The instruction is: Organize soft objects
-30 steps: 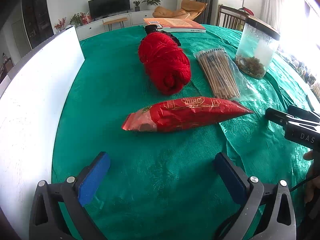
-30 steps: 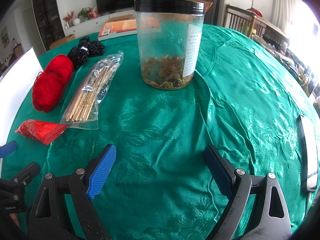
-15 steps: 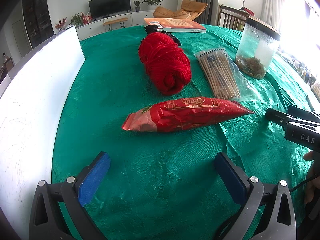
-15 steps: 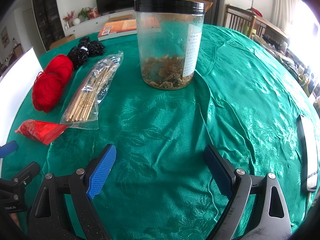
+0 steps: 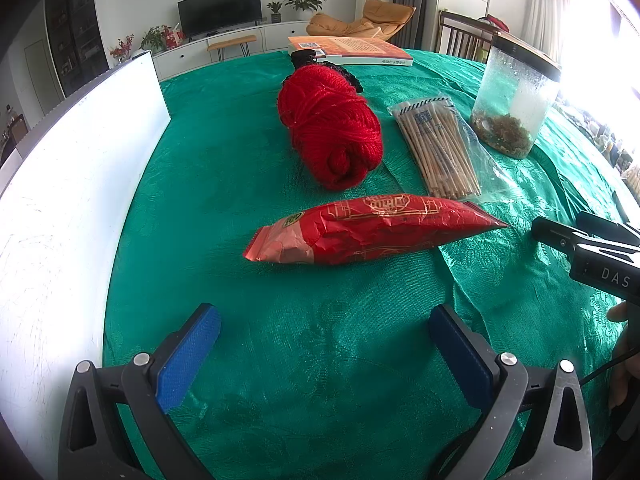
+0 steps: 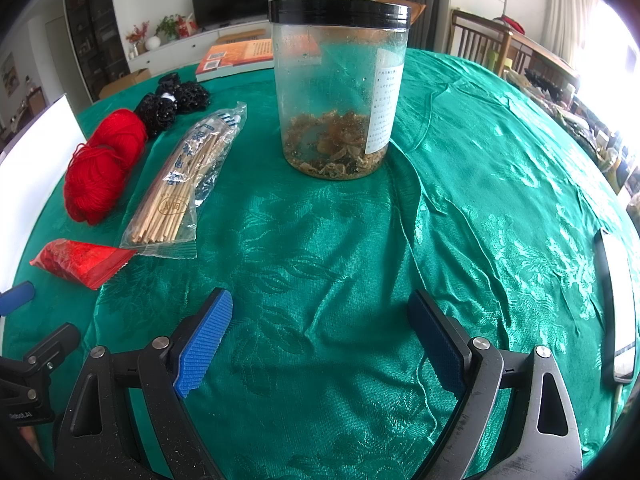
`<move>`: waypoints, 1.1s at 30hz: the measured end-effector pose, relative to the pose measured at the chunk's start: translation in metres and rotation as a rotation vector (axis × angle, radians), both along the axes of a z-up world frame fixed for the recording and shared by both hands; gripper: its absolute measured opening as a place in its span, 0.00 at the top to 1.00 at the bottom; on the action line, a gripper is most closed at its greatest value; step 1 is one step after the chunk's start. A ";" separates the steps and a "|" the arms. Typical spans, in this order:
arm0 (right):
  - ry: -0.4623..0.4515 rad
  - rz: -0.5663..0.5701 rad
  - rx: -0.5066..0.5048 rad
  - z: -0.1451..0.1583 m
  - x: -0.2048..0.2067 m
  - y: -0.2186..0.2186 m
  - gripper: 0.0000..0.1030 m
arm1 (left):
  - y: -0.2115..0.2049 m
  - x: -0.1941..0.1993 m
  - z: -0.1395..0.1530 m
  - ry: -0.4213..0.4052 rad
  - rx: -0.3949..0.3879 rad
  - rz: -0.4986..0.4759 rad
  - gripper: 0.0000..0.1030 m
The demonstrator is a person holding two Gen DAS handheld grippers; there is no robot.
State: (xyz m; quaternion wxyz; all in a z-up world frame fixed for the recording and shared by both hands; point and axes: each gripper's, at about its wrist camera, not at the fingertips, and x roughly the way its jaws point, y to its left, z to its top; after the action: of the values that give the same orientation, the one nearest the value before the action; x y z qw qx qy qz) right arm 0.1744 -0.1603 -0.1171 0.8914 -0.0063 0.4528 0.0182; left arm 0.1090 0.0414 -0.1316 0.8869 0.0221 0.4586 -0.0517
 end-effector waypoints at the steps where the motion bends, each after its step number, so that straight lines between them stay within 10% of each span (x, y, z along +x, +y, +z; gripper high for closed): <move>1: 0.000 0.000 0.000 0.000 0.000 0.000 0.11 | 0.000 0.000 0.000 0.000 0.000 0.000 0.00; 19: 0.000 0.000 0.001 0.000 0.000 0.000 0.11 | 0.003 -0.002 0.002 0.033 0.003 0.027 0.00; 25: -0.018 -0.009 0.128 0.008 -0.001 -0.015 0.13 | 0.011 -0.013 0.055 -0.023 -0.115 0.019 0.00; 33: -0.020 0.153 0.314 0.038 0.040 0.015 0.13 | 0.014 0.096 0.092 0.033 -0.122 0.116 0.00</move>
State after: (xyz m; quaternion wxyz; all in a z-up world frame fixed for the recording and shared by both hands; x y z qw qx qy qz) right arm 0.2149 -0.1457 -0.0792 0.8818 0.0985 0.4339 0.1565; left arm 0.2046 0.0555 -0.0391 0.8805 -0.0593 0.4695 -0.0283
